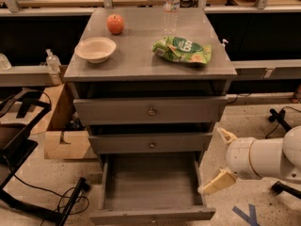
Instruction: Close bottom drawer
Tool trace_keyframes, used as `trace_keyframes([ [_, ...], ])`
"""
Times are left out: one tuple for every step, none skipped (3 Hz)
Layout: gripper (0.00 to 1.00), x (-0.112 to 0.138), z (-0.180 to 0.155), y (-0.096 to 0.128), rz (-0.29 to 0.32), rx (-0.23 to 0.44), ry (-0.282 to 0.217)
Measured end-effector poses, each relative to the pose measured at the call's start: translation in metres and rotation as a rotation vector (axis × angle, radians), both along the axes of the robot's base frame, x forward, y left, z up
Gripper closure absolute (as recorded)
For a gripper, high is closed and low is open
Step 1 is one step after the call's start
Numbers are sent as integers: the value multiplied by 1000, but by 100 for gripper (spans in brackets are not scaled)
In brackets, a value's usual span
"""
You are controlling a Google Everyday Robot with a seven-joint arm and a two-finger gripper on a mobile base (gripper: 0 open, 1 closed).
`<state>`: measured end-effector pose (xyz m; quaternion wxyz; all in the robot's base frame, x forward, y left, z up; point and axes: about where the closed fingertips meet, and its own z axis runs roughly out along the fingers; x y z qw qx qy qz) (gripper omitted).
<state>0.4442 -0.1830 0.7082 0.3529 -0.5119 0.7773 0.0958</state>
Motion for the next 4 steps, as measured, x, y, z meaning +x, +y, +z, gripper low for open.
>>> trace_keyframes([
  [0,-2,-12,10,5,1,-4],
  [1,-14,-92,42,3,99,22],
  [23,-19,-155,56,-15,185,30],
  [47,-20,-217,60,-47,263,56],
])
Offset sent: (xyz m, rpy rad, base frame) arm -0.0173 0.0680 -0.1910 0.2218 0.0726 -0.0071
